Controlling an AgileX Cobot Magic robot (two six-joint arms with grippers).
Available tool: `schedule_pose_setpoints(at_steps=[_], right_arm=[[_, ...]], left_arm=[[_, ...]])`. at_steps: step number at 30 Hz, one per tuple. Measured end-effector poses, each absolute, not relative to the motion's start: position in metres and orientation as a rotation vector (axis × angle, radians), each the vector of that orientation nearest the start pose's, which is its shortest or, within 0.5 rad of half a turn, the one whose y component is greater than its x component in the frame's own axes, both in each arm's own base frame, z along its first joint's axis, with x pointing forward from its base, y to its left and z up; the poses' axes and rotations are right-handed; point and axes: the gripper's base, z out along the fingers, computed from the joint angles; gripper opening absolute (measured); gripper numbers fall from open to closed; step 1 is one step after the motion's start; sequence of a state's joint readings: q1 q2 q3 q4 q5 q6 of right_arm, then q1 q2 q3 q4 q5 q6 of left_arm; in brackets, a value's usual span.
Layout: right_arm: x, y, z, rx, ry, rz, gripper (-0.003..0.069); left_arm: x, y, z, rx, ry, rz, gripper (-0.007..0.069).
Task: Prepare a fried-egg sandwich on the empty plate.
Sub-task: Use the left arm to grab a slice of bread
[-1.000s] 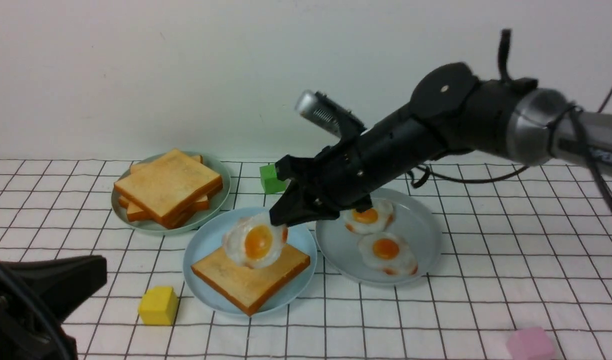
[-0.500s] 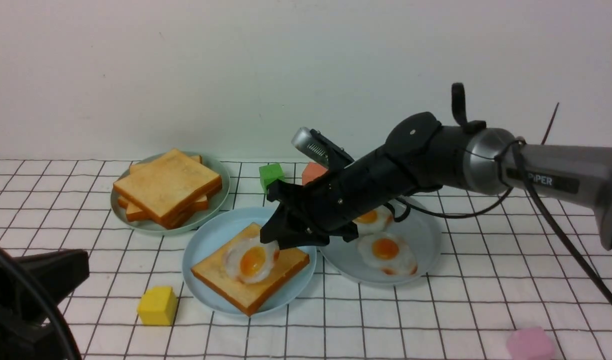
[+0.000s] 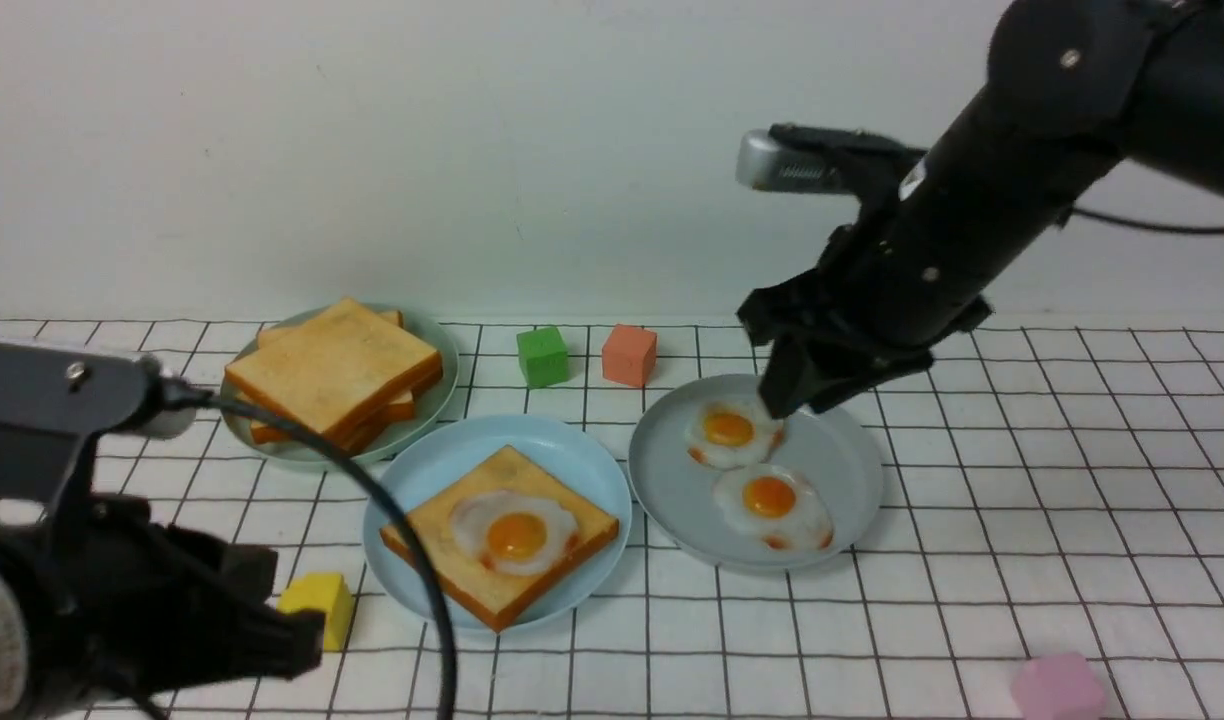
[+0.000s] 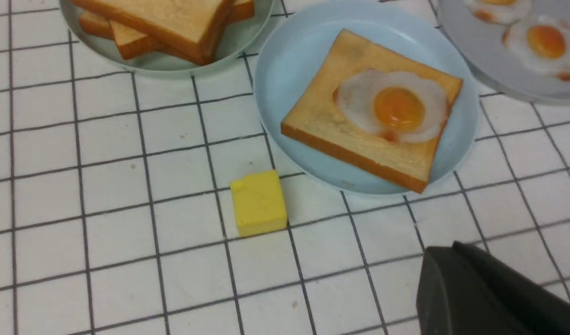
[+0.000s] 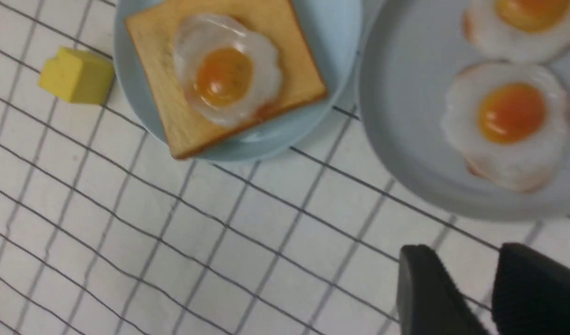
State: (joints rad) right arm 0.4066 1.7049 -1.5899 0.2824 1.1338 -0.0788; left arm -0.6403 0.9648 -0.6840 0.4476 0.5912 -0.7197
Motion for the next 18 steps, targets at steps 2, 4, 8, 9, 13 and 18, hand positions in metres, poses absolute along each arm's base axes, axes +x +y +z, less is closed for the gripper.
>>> schedule_pose_setpoints(at_steps=[2,4,8,9,13,18], right_arm=[[0.302,0.158,0.353,-0.584,2.645,0.423,0.0136],[0.278,0.15,0.37,-0.592,2.594,0.409,0.0085],[0.23,0.135,0.387,-0.6,2.507,0.426,0.0025],[0.214,0.128,0.392,-0.594,2.46,0.441,0.0019],[0.184,0.115,0.393,-0.568,2.375,0.48,0.0017],[0.157,0.101,0.389,-0.545,2.309,0.501,0.0017]], left_arm=[[0.182,-0.093,0.296,0.179,2.298,-0.193,-0.0013],[0.203,-0.091,0.297,0.15,2.333,-0.16,-0.0013],[0.249,-0.08,0.296,0.143,2.411,-0.148,-0.0013],[0.265,-0.078,0.291,0.142,2.448,-0.174,-0.0013],[0.307,-0.066,0.281,0.192,2.473,-0.187,-0.0013],[0.362,-0.059,0.249,0.371,2.5,-0.092,-0.0008]])
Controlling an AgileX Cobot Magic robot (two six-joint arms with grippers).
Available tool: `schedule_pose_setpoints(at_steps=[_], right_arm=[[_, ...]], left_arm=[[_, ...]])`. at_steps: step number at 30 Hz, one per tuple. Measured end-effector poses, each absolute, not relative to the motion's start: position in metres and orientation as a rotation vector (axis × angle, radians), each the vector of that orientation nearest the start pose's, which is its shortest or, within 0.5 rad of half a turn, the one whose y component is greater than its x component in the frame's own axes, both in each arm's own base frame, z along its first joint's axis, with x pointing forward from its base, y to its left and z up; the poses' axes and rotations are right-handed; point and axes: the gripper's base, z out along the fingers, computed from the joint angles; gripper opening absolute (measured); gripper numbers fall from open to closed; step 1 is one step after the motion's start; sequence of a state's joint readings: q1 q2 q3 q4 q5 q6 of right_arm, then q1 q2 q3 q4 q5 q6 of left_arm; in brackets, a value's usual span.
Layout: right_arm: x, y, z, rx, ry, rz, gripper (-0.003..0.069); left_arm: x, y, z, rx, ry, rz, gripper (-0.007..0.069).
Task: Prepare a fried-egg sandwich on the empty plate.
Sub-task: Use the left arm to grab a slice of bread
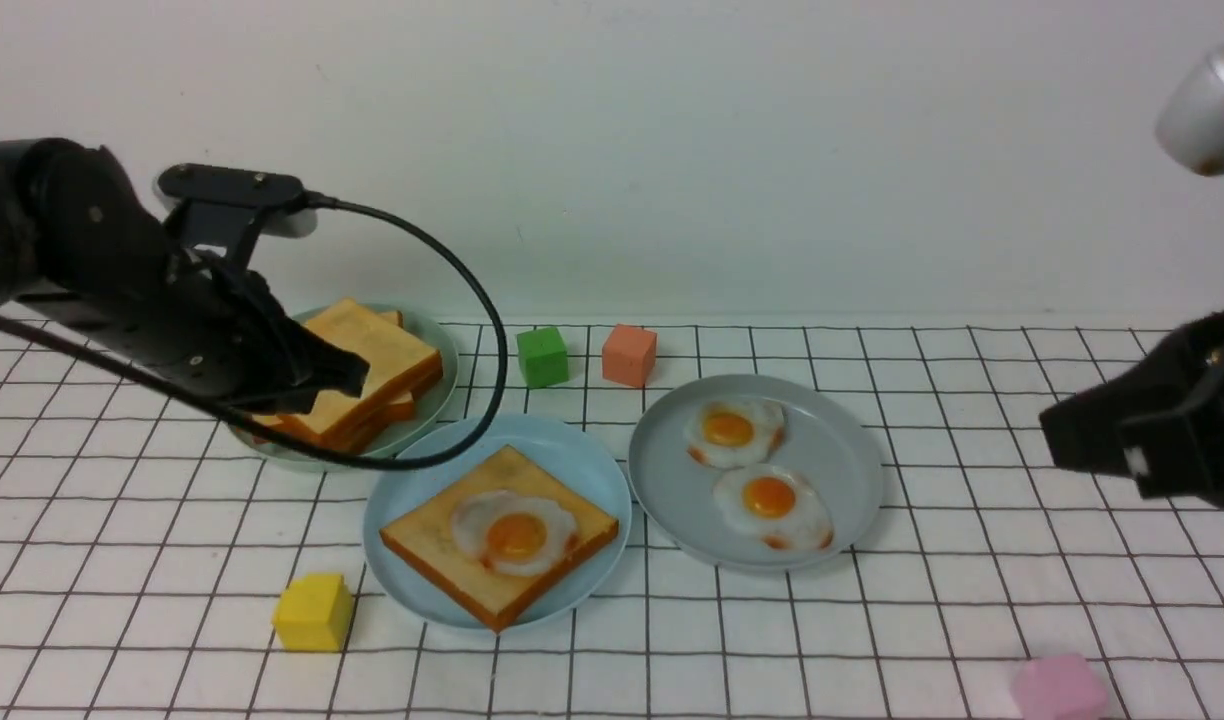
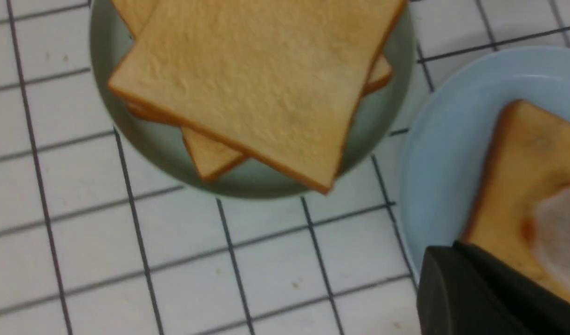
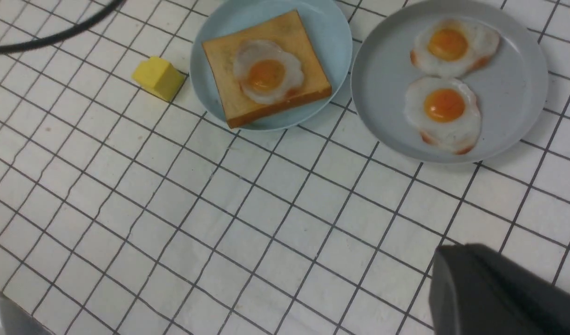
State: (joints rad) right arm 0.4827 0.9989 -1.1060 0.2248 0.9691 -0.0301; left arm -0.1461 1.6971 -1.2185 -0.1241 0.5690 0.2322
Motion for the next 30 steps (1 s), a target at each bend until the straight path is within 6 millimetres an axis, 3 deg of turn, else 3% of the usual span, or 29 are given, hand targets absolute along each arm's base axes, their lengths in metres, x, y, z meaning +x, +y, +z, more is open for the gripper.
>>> schedule_pose_setpoints(at_steps=[4,8,9,11,16,20,24,29,30], right_arm=[[0.152,0.099,0.381,-0.547,2.329,0.5,0.0019],[0.152,0.099,0.371,-0.55,2.364,0.494,0.0024],[0.152,0.099,0.371,-0.55,2.364,0.494,0.0024],[0.153,0.099,0.366,-0.548,2.371,0.492,0.0027],[0.154,0.099,0.365,-0.544,2.365,0.491,0.0031],[0.154,0.1,0.364,-0.542,2.365,0.495,0.0035],[0.154,0.1,0.364,-0.542,2.365,0.495,0.0038],[0.154,0.1,0.364,-0.542,2.365,0.495,0.0042],[0.153,0.1,0.365,-0.541,2.365,0.5,0.0042]], left_arm=[[0.385,-0.06,0.229,0.502,2.477,-0.009,0.0066],[0.4,-0.06,0.219,0.618,2.374,0.079,0.0248],[0.401,-0.06,0.218,0.626,2.374,0.082,0.0259],[0.406,-0.061,0.211,0.694,2.34,0.115,0.0384],[0.41,-0.062,0.193,0.761,2.353,0.117,0.0534],[0.413,-0.063,0.179,0.807,2.367,0.126,0.0565],[0.414,-0.063,0.178,0.812,2.36,0.13,0.0559],[0.416,-0.063,0.176,0.821,2.351,0.139,0.0464],[0.418,-0.062,0.175,0.838,2.343,0.155,0.04]])
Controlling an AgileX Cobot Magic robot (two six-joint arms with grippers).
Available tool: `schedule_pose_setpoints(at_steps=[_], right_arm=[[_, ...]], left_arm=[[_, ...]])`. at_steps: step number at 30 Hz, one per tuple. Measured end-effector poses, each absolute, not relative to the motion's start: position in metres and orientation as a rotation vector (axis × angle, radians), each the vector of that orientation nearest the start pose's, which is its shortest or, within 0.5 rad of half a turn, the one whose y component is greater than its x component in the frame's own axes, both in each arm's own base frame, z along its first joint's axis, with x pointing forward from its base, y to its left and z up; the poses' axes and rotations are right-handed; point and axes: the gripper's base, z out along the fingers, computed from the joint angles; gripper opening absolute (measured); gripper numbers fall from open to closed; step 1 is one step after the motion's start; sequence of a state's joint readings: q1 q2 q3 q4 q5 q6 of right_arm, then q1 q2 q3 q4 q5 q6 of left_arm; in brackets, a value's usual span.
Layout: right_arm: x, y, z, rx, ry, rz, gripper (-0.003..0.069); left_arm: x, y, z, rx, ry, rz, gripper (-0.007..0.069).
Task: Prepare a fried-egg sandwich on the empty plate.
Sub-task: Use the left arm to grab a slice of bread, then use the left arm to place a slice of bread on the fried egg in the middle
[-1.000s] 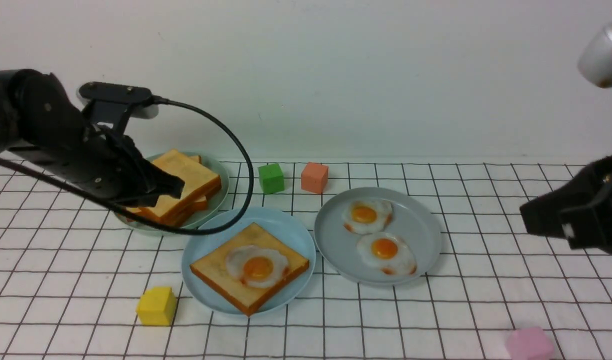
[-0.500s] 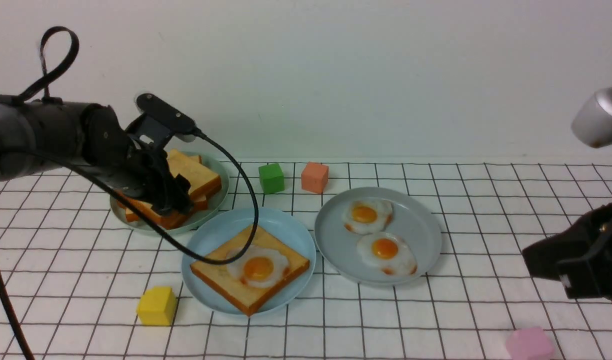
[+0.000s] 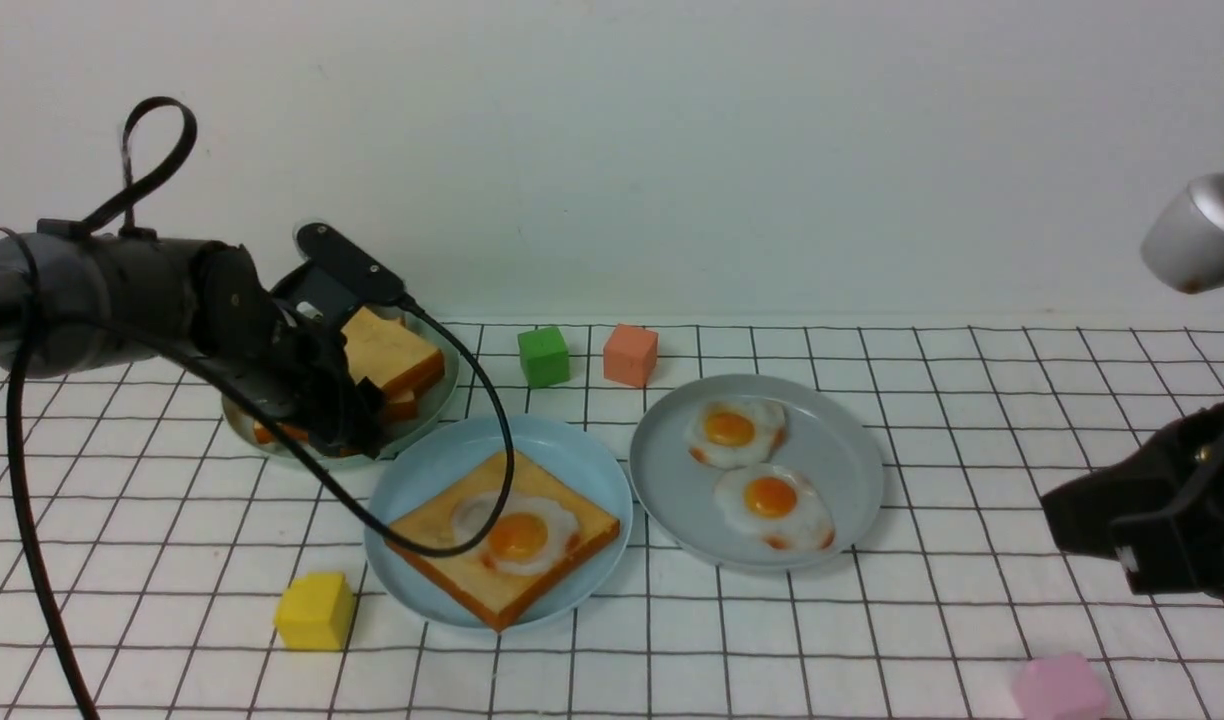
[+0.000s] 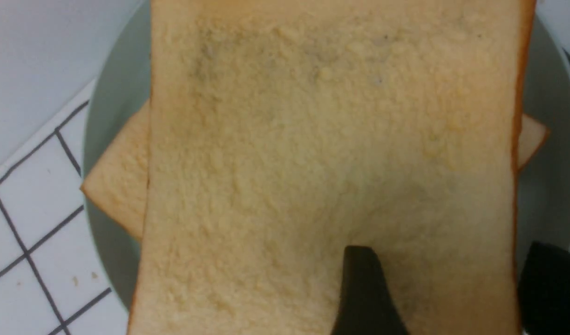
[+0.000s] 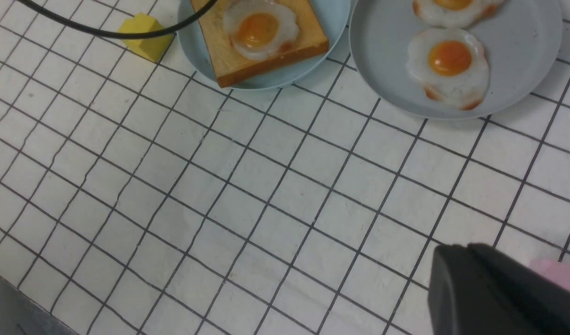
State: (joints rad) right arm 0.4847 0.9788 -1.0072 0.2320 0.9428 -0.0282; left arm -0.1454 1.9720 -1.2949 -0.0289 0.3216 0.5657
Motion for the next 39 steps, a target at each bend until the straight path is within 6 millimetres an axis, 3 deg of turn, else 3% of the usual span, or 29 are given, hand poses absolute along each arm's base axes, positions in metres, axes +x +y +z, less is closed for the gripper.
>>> schedule_pose_setpoints(at_steps=[5,12,15,17,24,27,31,35,39], right_arm=[[0.153,0.101,0.365,-0.534,2.367,0.528,0.0044],[0.152,0.103,0.365,-0.532,2.371,0.549,0.005],[0.151,0.103,0.365,-0.532,2.38,0.56,0.0054],[0.15,0.104,0.365,-0.531,2.384,0.573,0.0057],[0.148,0.103,0.366,-0.531,2.383,0.579,0.006],[0.144,0.101,0.369,-0.53,2.364,0.581,0.0063],[0.135,0.095,0.376,-0.531,2.319,0.577,0.0066],[0.129,0.092,0.38,-0.531,2.292,0.576,0.0069],[0.125,0.09,0.382,-0.534,2.286,0.578,0.0071]], left_arm=[[0.419,-0.061,0.173,0.89,2.326,0.197,0.0267],[0.415,-0.059,0.182,0.921,2.321,0.219,0.0248],[0.411,-0.059,0.198,0.917,2.304,0.226,0.0162],[0.404,-0.058,0.219,0.906,2.276,0.236,0.0081],[0.378,-0.058,0.266,0.839,2.249,0.186,0.0078],[0.353,-0.073,0.278,0.848,2.223,0.118,0.0078],[0.31,-0.119,0.27,0.972,2.201,-0.002,0.0078],[0.296,-0.145,0.252,0.976,2.287,-0.078,0.0078],[0.296,-0.158,0.235,1.013,2.328,-0.026,0.0078]])
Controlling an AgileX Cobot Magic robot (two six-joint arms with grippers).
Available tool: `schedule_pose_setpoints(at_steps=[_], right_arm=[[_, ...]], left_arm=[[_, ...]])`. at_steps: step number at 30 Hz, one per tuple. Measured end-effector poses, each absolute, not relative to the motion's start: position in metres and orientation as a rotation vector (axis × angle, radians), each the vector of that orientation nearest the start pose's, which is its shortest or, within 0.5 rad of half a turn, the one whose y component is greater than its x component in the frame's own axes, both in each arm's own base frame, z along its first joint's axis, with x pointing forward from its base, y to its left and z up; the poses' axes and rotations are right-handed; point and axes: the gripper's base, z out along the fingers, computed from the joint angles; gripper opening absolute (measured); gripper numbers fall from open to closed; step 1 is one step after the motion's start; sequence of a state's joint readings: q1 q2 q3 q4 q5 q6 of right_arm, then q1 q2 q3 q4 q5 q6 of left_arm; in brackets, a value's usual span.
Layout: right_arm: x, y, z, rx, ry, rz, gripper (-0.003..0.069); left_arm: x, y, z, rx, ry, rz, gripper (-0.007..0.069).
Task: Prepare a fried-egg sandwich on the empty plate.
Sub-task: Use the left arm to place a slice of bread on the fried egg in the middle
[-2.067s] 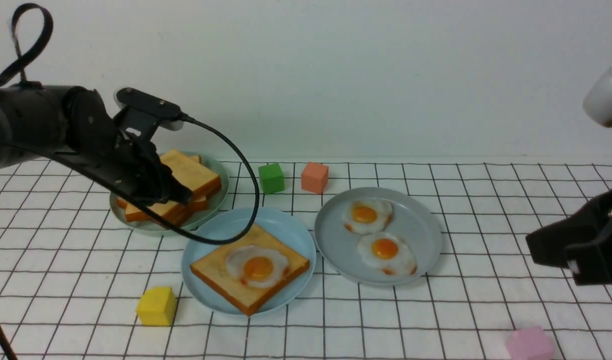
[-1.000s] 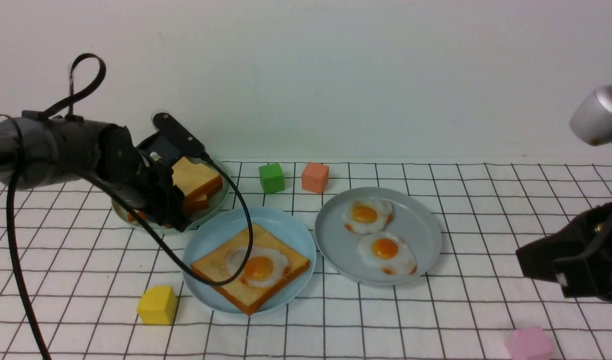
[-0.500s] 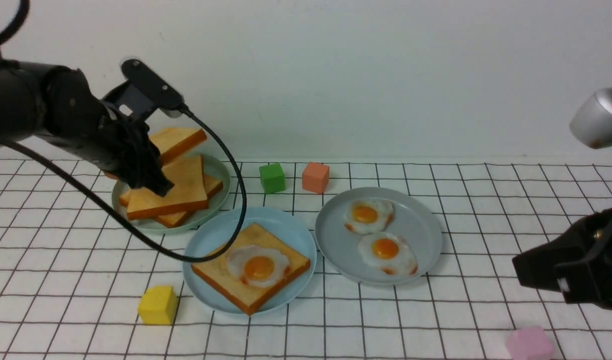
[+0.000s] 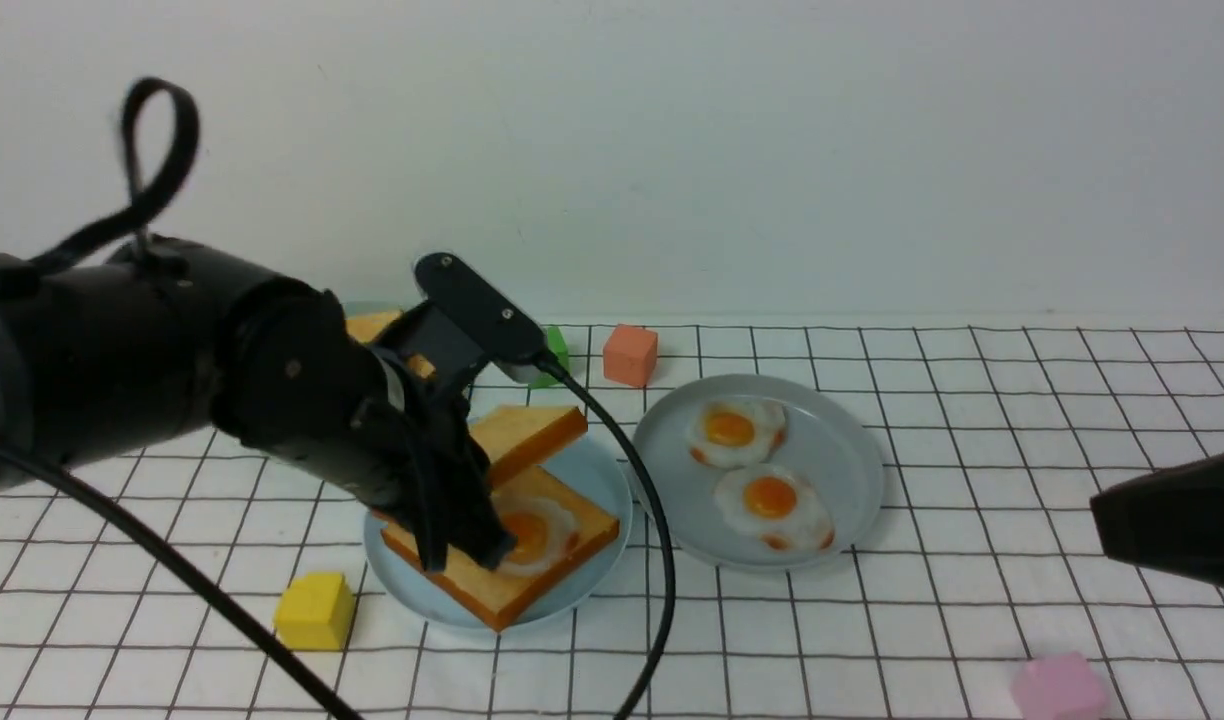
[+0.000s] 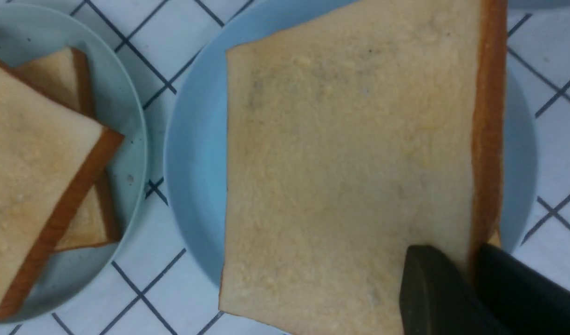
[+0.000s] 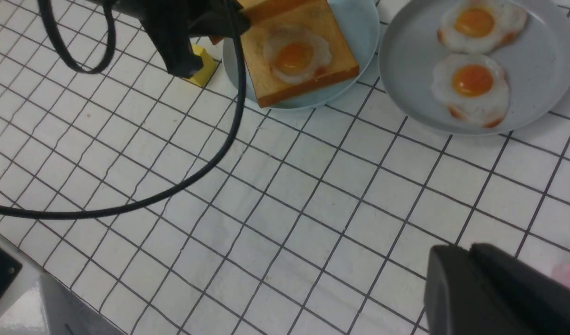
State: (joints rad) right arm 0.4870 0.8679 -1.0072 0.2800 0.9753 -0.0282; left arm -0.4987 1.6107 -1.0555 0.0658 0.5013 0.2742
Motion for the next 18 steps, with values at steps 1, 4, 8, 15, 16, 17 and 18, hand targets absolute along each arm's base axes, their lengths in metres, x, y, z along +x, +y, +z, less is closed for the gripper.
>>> schedule_pose_setpoints(at_steps=[1,4,8,15,16,17,18], right_arm=[[0.124,0.089,0.382,-0.536,2.29,0.578,0.0072],[0.123,0.089,0.381,-0.543,2.306,0.578,0.0073],[0.122,0.09,0.38,-0.545,2.319,0.594,0.0074],[0.121,0.09,0.38,-0.55,2.329,0.597,0.0078],[0.12,0.09,0.38,-0.551,2.331,0.597,0.0078],[0.12,0.09,0.379,-0.552,2.332,0.597,0.0079],[0.12,0.09,0.379,-0.552,2.332,0.597,0.0079]], left_arm=[[0.296,-0.16,0.232,1.027,2.328,-0.006,0.0078],[0.297,-0.166,0.223,1.058,2.325,0.04,0.0078],[0.301,-0.17,0.21,1.037,2.359,0.041,0.0078],[0.302,-0.171,0.206,1.005,2.375,0.031,0.0078],[0.303,-0.171,0.206,1.0,2.373,0.027,0.0078],[0.303,-0.172,0.206,0.995,2.372,0.022,0.0086],[0.303,-0.172,0.206,0.994,2.371,0.022,0.0086]])
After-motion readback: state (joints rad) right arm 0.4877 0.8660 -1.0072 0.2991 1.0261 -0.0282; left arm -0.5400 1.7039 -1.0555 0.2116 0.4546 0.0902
